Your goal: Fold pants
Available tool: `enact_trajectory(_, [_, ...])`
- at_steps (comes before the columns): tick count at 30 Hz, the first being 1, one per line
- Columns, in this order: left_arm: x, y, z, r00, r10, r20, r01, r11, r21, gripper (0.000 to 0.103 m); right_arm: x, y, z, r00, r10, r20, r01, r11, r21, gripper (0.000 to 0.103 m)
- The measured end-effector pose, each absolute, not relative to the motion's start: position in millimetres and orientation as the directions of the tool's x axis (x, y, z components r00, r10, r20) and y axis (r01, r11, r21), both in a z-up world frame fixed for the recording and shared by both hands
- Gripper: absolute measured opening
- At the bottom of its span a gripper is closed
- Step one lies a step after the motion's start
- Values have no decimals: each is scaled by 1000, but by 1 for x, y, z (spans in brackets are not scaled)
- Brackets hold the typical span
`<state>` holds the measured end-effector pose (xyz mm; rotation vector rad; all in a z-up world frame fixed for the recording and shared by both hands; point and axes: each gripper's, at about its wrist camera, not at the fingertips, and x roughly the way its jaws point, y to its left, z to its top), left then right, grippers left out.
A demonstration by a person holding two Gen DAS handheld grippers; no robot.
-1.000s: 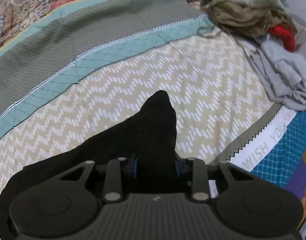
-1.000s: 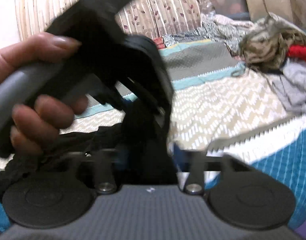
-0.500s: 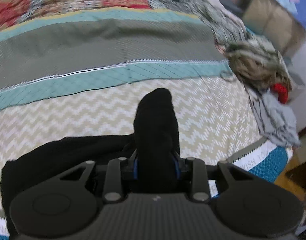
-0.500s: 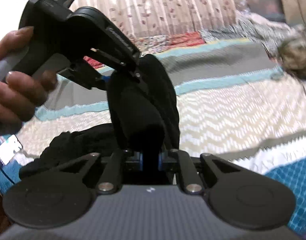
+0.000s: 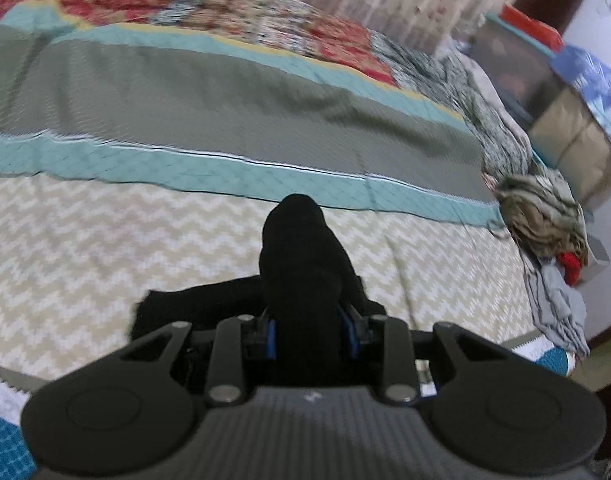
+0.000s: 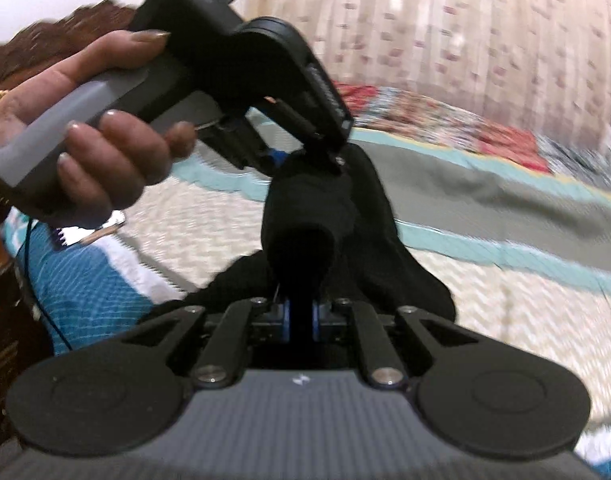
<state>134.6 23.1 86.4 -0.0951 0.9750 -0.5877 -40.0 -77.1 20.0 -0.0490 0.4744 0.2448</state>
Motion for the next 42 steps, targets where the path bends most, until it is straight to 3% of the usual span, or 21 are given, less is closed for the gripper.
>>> enact_trajectory(3, [143,60,69,431,-504,-748,376,854,-359,29,-32,-47,14,832,248,-496,-307,951,-40,12])
enact_trajectory(4, [145,69,60,432,-499,-751,365,858,-361,34,-26,-39,9,818,248,-520,-324,944,-60,15])
enact_trajectory(5, [149,79,48,432,-488,-758,349,866,-359,38,-20,-30,2,798,250,-549,-345,935,-75,21])
enact_trajectory(6, [153,86,34,426,-461,-779,319,882,-347,54,-15,-21,-6,771,256,-583,-374,923,-89,36])
enact_trajectory(7, [157,93,16,410,-407,-816,272,909,-317,62,-11,-13,-15,739,273,-616,-411,907,-90,47])
enact_trajectory(8, [159,99,1,395,-363,-844,237,928,-289,62,-7,-9,-23,708,296,-641,-444,892,-79,60])
enact_trajectory(10, [158,111,-23,371,-333,-867,190,941,-280,63,-8,-7,-33,676,312,-668,-472,879,-68,65])
enact_trajectory(13, [150,137,-31,381,-391,-838,138,920,-367,73,-26,-15,-25,681,361,-638,-507,860,-55,65])
enact_trajectory(17, [142,160,-22,424,-445,-789,113,890,-441,74,-31,-48,-9,686,436,-582,-510,859,43,65])
enact_trajectory(19, [139,162,-17,434,-474,-766,133,875,-466,80,-26,-60,-5,690,452,-565,-482,870,108,65])
enact_trajectory(23, [128,145,-10,429,-480,-765,183,876,-447,80,-14,-62,-11,657,494,-570,-453,863,225,65])
enact_trajectory(25, [121,132,-12,437,-436,-787,219,900,-377,80,-8,-53,-20,616,521,-590,-468,846,258,65])
enact_trajectory(29, [116,114,-41,402,-301,-865,233,947,-222,81,14,-30,-61,418,553,-721,-425,820,383,70])
enact_trajectory(32, [114,121,-39,413,-329,-849,216,941,-260,83,0,-28,-52,435,564,-702,-479,805,350,69])
enact_trajectory(36, [115,134,-15,460,-333,-823,175,943,-284,81,-21,-75,-19,522,621,-585,-454,783,425,66])
enact_trajectory(40, [128,126,26,534,-356,-766,192,934,-300,81,-51,-141,-7,668,503,-549,-302,857,417,65])
enact_trajectory(42, [139,98,41,545,-353,-760,245,934,-258,81,-63,-167,-14,701,432,-567,-210,885,416,55])
